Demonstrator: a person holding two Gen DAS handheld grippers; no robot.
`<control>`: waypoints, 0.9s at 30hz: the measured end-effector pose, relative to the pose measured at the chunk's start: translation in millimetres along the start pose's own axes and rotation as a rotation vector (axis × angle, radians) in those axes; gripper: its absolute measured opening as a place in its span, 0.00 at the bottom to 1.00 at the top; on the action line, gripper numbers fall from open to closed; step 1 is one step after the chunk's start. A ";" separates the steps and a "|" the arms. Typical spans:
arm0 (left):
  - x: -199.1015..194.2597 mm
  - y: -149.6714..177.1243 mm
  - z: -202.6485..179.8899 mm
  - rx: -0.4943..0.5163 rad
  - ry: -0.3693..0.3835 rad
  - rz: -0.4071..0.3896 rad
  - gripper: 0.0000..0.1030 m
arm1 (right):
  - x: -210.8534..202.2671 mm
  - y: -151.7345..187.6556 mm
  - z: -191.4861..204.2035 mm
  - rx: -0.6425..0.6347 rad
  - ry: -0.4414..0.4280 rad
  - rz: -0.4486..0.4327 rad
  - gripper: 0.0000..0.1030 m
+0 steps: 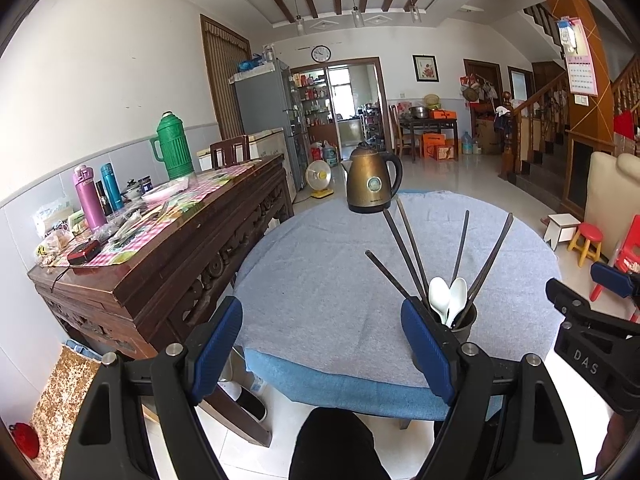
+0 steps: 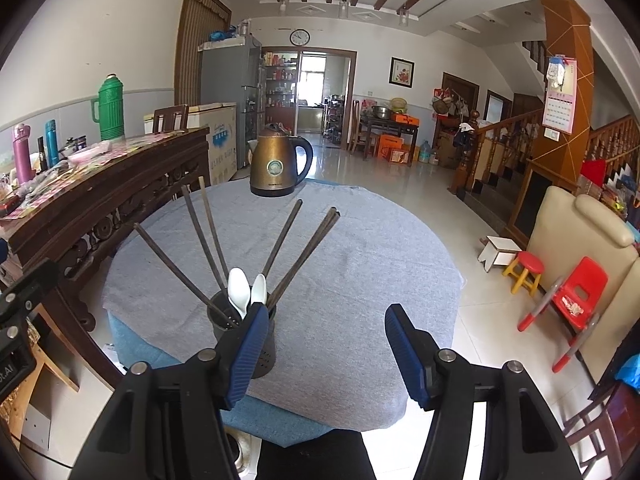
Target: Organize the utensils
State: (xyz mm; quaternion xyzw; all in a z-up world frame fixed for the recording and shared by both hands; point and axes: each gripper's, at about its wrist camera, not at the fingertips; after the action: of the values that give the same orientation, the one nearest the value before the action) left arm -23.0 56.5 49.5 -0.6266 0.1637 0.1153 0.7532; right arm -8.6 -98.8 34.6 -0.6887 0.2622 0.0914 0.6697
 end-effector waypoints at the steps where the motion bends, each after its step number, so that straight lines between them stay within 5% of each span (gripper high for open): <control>1: -0.6 -0.4 0.9 -0.004 -0.001 -0.003 0.80 | 0.0 0.2 1.3 -0.001 0.001 0.001 0.63; 16: 6.1 -15.0 -9.7 0.025 0.029 -0.017 0.80 | 11.8 2.3 -2.8 0.012 0.003 0.023 0.64; 27: 38.2 -11.9 -16.5 0.046 0.061 0.044 0.80 | 41.2 6.6 0.5 0.022 -0.001 0.081 0.64</control>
State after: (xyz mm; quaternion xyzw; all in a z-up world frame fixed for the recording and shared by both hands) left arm 14.9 36.9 42.7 -0.6085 0.2028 0.1088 0.7594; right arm 23.2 -107.9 9.1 -0.6703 0.2902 0.1159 0.6731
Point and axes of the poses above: each gripper's, at about its wrist camera, not at the fingertips, and x roughly the way its jaws point, z to its left, y to its underside, and after that the axes turned 4 degrees about -z, right-handed
